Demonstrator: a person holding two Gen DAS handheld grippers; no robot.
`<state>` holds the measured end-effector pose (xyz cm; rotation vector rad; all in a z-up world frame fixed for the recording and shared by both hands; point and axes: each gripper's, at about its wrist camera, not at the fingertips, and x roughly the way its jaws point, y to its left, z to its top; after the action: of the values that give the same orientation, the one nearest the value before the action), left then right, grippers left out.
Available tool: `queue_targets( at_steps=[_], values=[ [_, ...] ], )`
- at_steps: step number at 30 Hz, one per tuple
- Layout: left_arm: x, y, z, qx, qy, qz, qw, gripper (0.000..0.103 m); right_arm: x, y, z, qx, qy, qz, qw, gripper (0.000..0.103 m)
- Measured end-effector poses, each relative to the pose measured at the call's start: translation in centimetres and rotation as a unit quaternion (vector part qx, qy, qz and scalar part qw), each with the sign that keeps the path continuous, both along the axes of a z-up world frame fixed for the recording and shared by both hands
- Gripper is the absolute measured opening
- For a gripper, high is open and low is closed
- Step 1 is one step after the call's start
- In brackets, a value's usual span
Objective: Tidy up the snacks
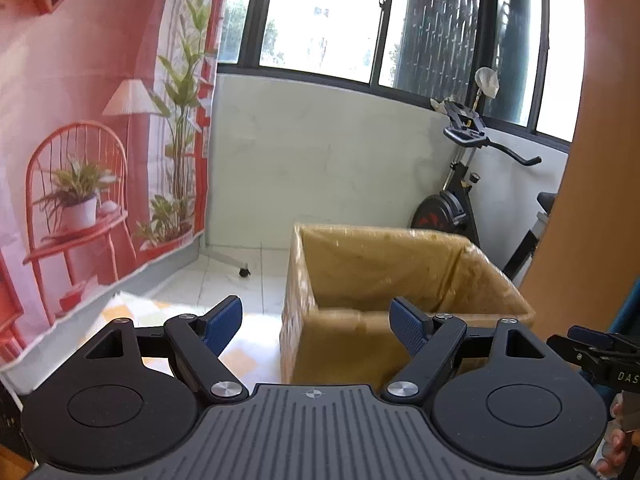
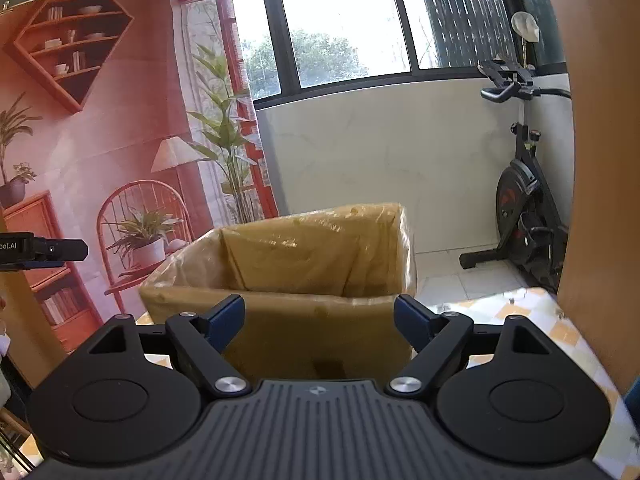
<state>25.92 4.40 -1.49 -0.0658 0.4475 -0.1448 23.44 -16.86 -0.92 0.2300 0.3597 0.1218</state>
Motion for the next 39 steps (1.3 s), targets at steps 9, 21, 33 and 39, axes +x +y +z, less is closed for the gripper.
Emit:
queue_targets(
  at_steps=[9, 21, 33, 39],
  values=[
    [-3.3, -1.3, -6.4, -0.022, 0.035, -0.041, 0.9983, 0.083, -3.1, 1.3, -4.6, -0.006, 0.042, 0.021, 0.999, 0.084],
    [-5.1, -3.7, -12.2, -0.006, 0.074, -0.1, 0.9921, 0.083, -5.2, 3.1, -10.8, -0.001, 0.108, 0.089, 0.99, 0.084],
    [-2.5, -4.3, -14.7, -0.033, 0.109, -0.134, 0.9845, 0.083, -3.9, 3.9, -13.0, 0.001, 0.118, 0.135, 0.984, 0.085],
    [-2.1, -5.2, -15.9, -0.04, 0.12, -0.151, 0.9805, 0.083, -3.2, 3.8, -13.6, 0.03, 0.126, 0.147, 0.981, 0.087]
  ],
)
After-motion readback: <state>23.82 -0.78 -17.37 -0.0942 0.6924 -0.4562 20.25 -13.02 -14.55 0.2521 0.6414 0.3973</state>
